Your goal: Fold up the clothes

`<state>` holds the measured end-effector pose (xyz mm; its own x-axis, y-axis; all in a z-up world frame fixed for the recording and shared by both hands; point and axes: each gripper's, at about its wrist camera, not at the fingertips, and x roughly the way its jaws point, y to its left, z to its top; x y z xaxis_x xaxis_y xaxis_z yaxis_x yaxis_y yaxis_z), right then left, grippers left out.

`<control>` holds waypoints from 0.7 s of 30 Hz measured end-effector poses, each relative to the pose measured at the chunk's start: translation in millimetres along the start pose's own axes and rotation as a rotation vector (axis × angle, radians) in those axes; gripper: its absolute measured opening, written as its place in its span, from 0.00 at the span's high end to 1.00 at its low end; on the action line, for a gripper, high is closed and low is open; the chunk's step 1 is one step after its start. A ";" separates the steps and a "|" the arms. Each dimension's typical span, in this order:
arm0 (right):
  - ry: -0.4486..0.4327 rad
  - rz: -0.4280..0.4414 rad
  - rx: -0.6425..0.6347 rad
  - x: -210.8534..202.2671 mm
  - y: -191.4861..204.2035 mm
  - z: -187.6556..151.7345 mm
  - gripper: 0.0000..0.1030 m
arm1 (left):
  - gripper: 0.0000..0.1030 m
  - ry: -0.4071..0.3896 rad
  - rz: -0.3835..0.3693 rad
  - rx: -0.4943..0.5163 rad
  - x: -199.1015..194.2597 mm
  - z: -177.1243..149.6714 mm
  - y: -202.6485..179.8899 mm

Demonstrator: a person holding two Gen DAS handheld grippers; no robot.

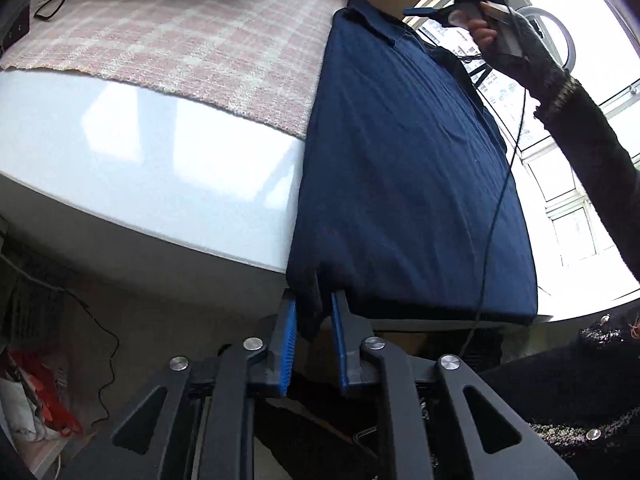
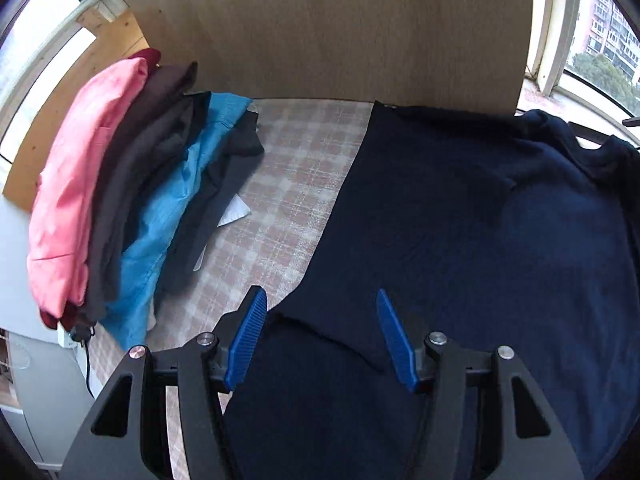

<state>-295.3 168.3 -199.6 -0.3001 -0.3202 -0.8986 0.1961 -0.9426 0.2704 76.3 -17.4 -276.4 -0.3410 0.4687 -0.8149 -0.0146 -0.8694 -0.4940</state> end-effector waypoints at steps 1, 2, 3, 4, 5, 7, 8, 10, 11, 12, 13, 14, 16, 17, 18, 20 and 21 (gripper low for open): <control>0.014 -0.016 0.000 10.6 5.8 2.4 0.45 | 0.94 0.004 -0.002 0.013 0.1 0.6 -0.8; 0.028 -0.033 -0.001 21.0 11.7 4.7 0.45 | 0.95 0.010 -0.005 0.025 0.0 1.3 -1.2; 0.043 -0.048 -0.006 28.5 16.8 5.8 0.45 | 0.96 0.014 -0.011 0.035 -0.3 1.9 -1.5; 0.057 -0.063 -0.011 35.9 21.9 6.9 0.45 | 0.96 0.015 -0.018 0.044 -0.7 2.8 -2.0; 0.075 -0.081 -0.015 42.3 24.9 6.9 0.45 | 0.96 0.016 -0.021 0.055 -1.2 3.3 -2.8; 0.113 -0.117 -0.023 54.9 30.5 6.8 0.45 | 0.96 0.016 -0.024 0.074 -4.2 4.8 -4.4; 0.128 -0.125 -0.027 59.3 32.4 6.4 0.45 | 0.96 0.013 -0.025 0.081 -6.3 5.2 -5.4; 0.160 -0.137 -0.051 66.8 36.9 4.8 0.46 | 0.96 0.007 -0.028 0.100 -11.0 5.3 -8.3; 0.160 -0.163 -0.066 68.2 38.4 3.9 0.53 | 0.96 0.003 -0.028 0.110 -13.0 5.3 -10.4; 0.160 -0.191 -0.081 69.5 39.9 3.0 0.64 | 0.96 -0.001 -0.025 0.121 -14.5 5.2 -13.4; 0.160 -0.184 -0.079 68.4 37.4 3.2 0.70 | 0.97 -0.004 -0.021 0.131 -15.3 5.1 -16.7; 0.160 -0.175 -0.076 67.0 34.7 3.4 0.76 | 0.97 -0.006 -0.016 0.140 -15.8 4.9 -20.0; 0.160 -0.156 -0.069 64.4 29.3 3.9 0.84 | 0.97 -0.010 -0.006 0.158 -17.0 4.4 -27.1; 0.159 -0.130 -0.056 62.1 23.7 4.4 0.89 | 0.97 -0.009 -0.002 0.167 -17.9 3.9 -31.4; 0.158 -0.102 -0.042 59.7 17.8 4.9 0.90 | 0.97 -0.008 0.003 0.179 -19.6 3.0 -37.2; 0.143 -0.049 -0.018 50.5 4.9 4.6 0.91 | 0.97 -0.006 0.013 0.212 -24.6 0.6 -52.2; 0.132 -0.029 -0.011 44.1 -1.1 3.5 0.91 | 0.97 -0.006 0.018 0.229 -27.0 -0.7 -59.7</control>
<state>-312.0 155.0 -238.3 -0.1805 -0.2769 -0.9438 0.1998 -0.9499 0.2405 87.0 21.9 -225.1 -0.3482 0.4527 -0.8209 -0.2213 -0.8906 -0.3973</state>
